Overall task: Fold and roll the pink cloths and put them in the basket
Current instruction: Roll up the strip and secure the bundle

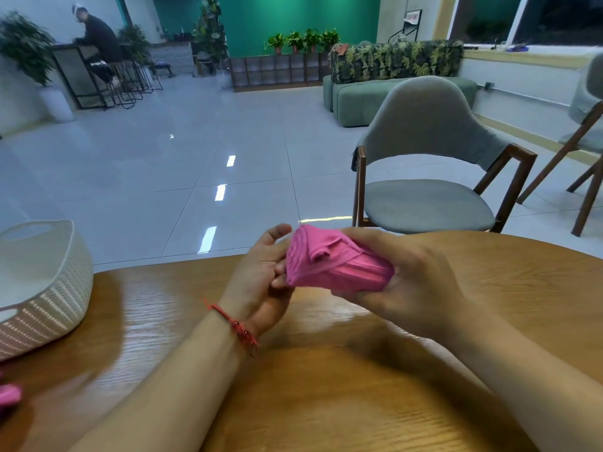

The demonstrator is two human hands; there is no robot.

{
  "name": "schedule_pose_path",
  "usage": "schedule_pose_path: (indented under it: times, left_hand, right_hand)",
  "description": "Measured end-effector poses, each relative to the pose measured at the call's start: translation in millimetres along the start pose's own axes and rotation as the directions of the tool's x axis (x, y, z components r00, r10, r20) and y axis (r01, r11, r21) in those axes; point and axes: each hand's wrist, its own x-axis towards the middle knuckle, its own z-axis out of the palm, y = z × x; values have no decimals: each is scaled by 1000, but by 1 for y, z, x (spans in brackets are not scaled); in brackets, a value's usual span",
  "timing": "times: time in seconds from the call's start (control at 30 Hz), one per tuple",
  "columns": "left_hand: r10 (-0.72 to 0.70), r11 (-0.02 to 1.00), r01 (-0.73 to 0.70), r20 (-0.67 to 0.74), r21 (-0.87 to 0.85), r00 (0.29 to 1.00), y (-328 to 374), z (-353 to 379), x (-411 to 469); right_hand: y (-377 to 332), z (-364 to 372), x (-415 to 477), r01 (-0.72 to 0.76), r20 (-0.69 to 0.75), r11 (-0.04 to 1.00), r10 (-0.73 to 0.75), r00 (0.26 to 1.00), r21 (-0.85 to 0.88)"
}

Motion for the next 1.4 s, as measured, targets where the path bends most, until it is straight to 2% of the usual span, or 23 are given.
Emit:
schedule_pose_path:
  times: [0.07,0.13,0.17,0.27,0.33,0.4,0.53,0.6,0.67,0.7,0.8,0.9,0.97,1.0,1.1,1.2,1.3,1.37,1.4]
  left_hand:
    - [-75,994,73,-19,-85,997,-2,1,-2]
    - [-186,967,165,-97,-192,978,-4,0,-2]
    - [-247,948,211,-131,-238,960,-5,-1,-2]
    - [-299,923,247,-144,-294,943,-9,-4,3]
    - [-303,942,268,-165,-204,939,-13,-4,7]
    - [-311,949,297,-152,-105,938,-22,2,7]
    - [-349,936,350,-136,-17,927,-41,13,4]
    - [-325,942,332,-120,49,938,-43,17,2]
    - [-240,952,254,-97,169,966,-43,19,-2]
    - [-198,953,211,-84,216,977,-43,21,-5]
    - [-54,930,75,-66,361,996,-45,30,-12]
    - [147,786,-111,-9,608,989,-50,34,-19]
    - [211,655,-186,59,733,976,-52,33,-25]
    - [227,617,-201,73,760,971,-52,31,-26]
    - [321,612,-224,21,758,947,-48,24,-21]
    - [451,630,-320,3,708,893,-41,14,-9]
    - [426,730,-361,27,580,904,-32,5,-2]
    - [404,702,-394,124,594,906,-23,-2,2]
    - [379,657,-409,191,633,905,-19,-4,3]
  right_hand:
    - [-7,4,-1,-147,-12,971,152,988,186]
    - [-16,11,-3,-286,75,877,279,957,385]
    - [-20,15,-3,-326,108,845,310,944,424]
    - [-25,26,-2,-402,98,851,393,914,338]
    - [-23,27,1,-458,78,839,457,886,293]
    - [-20,21,6,-516,72,782,527,847,351]
    - [-29,14,15,-562,237,509,568,788,652]
    - [-35,12,19,-565,339,279,570,748,777]
    - [-40,3,24,-543,438,-22,618,653,839]
    - [-38,-2,26,-515,460,-111,632,623,850]
    - [-34,-6,25,-459,481,-214,632,608,862]
    - [-25,3,21,-430,506,-293,658,557,854]
    - [-20,6,19,-469,483,-232,691,537,852]
    - [-16,6,19,-498,452,-167,717,531,851]
    - [-11,6,17,-608,366,81,733,573,790]
    - [-13,9,14,-671,365,299,656,661,678]
    - [-16,10,10,-609,304,684,528,793,401]
    - [-18,8,9,-486,295,865,435,851,126]
    - [-18,8,8,-407,300,914,386,872,5]
